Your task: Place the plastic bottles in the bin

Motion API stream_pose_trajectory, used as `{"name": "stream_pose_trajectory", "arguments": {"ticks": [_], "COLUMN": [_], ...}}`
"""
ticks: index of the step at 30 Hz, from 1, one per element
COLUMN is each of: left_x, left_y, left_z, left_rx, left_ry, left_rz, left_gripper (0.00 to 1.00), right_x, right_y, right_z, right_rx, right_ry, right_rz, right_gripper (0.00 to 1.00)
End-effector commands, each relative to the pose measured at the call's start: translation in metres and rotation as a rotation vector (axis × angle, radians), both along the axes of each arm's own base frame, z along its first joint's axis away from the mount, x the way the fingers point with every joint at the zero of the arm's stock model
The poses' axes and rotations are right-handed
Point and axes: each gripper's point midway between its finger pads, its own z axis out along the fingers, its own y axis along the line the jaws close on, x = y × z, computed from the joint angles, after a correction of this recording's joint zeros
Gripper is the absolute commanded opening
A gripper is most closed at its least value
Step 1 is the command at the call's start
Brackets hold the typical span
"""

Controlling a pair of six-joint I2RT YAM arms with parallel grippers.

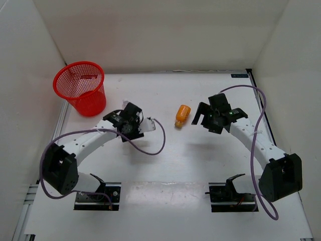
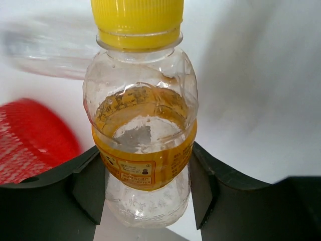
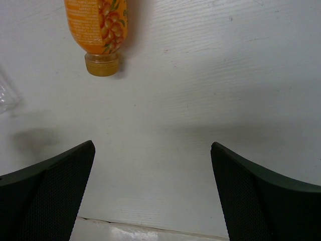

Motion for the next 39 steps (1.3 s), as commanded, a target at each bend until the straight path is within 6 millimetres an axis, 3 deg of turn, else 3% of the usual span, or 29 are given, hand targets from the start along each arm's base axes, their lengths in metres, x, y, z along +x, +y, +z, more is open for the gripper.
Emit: {"name": "stream_pose_trajectory", "arguments": {"ticks": [1,3,4,5,8,10,11,12,13,14,16,17,21,25,27,28,29,32,34,36,37,39], "left_x": [0.017,0.031,0.043,0.051,0.098,0.123,0.132,0.155,0.165,0.183,0.198,0.2,0.22,0.224,0.223,0.223,0.22,0.214,0.201,0.191,0.186,0.167], "left_y": [-0.022,-0.022,-0.016,-0.008,0.038,0.069,0.104,0.118,0.135,0.166,0.195,0.222,0.269,0.276,0.276,0.275,0.278,0.284,0.286,0.285,0.284,0.281], "left_z": [0.101,0.141,0.179,0.2,0.276,0.304,0.334,0.321,0.322,0.316,0.307,0.3,0.25,0.212,0.208,0.202,0.199,0.199,0.223,0.239,0.246,0.272], "left_rx": [-0.237,-0.314,-0.368,-0.386,-0.426,-0.426,-0.45,-0.421,-0.409,-0.399,-0.384,-0.359,-0.292,-0.265,-0.269,-0.273,-0.26,-0.253,-0.28,-0.31,-0.325,-0.368], "left_ry": [-0.135,-0.222,-0.316,-0.388,-0.696,-0.799,-0.88,-0.865,-0.878,-0.888,-0.892,-0.902,-0.838,-0.749,-0.742,-0.73,-0.731,-0.754,-0.822,-0.859,-0.874,-0.927], "left_rz": [0.099,0.136,0.176,0.206,0.404,0.52,0.635,0.7,0.754,0.845,0.934,1.016,1.154,1.164,1.172,1.183,1.203,1.275,1.318,1.335,1.339,1.338], "left_gripper": [0.45,0.45,0.45,0.47,0.5,0.5,0.48,0.48,0.48,0.48,0.48,0.48,0.51,0.59,0.75,0.83,1.0,1.0,1.0,1.0,1.0,1.0], "right_x": [0.001,0.002,0.002,0.002,0.004,0.004,0.004,0.004,0.002,0.002,0.004,0.005,0.009,0.023,0.034,0.048,0.053,0.079,0.09,0.105,0.109,0.115], "right_y": [0.006,0.008,0.012,0.013,0.018,0.018,0.018,0.018,0.021,0.021,0.021,0.025,0.035,0.042,0.047,0.054,0.057,0.073,0.076,0.077,0.078,0.076], "right_z": [0.007,0.006,0.007,0.004,0.009,0.009,0.009,0.009,0.009,0.009,0.01,0.011,0.015,0.022,0.015,0.028,0.016,0.012,0.005,-0.008,-0.024,-0.033], "right_rx": [0.036,0.047,0.051,0.055,0.063,0.063,0.068,0.068,0.068,0.068,0.071,0.072,0.078,0.06,0.041,0.049,0.028,0.028,0.017,0.001,-0.016,-0.049], "right_ry": [-0.027,-0.02,-0.028,-0.017,-0.033,-0.033,-0.031,-0.031,-0.03,-0.03,-0.039,-0.039,-0.05,-0.079,-0.061,-0.092,-0.044,-0.017,0.012,0.059,0.096,0.122], "right_rz": [0.005,0.003,0.012,0.018,0.028,0.028,0.021,0.021,0.03,0.03,0.03,0.041,0.061,0.091,0.103,0.111,0.11,0.118,0.086,0.052,0.033,0.009], "right_gripper": [0.99,0.99,0.99,0.99,0.99,0.99,0.99,0.99,0.99,0.99,0.99,0.99,0.99,0.99,0.99,0.99,0.99,0.99,0.99,0.99,0.99,0.99]}}
